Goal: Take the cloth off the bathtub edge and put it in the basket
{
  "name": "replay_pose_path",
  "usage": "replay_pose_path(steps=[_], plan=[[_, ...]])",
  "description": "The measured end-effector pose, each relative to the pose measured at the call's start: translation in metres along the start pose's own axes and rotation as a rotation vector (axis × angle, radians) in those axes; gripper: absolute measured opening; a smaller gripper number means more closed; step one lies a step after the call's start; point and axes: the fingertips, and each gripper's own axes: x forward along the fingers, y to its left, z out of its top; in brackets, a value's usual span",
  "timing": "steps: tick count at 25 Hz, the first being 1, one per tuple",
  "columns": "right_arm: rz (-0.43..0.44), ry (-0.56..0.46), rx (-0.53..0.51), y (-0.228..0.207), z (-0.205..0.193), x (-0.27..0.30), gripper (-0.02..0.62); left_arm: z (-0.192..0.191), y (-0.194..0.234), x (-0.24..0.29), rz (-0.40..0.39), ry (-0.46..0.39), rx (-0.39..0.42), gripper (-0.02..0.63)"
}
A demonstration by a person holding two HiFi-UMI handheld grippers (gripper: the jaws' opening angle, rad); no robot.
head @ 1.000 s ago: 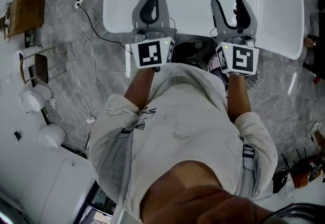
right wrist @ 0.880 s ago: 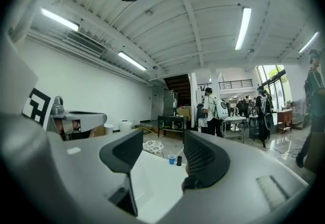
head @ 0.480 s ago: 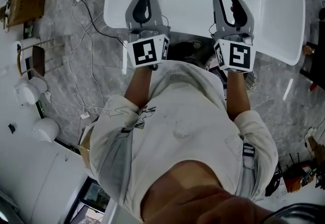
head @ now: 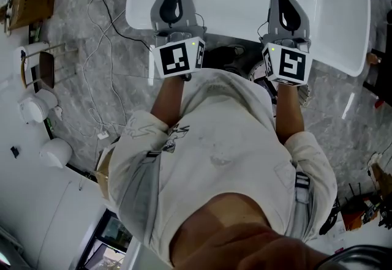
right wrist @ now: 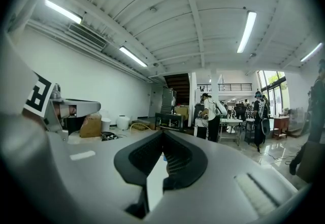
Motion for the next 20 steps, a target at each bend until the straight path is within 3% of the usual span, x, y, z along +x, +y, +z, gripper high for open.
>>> replay_pose_path(steps=[20], plan=[[-0.045, -0.001, -0.007, -0.0073, 0.0018, -0.0025, 0.002, 0.0056, 0.004, 0.0043, -0.025, -0.015, -0.004, 0.002]])
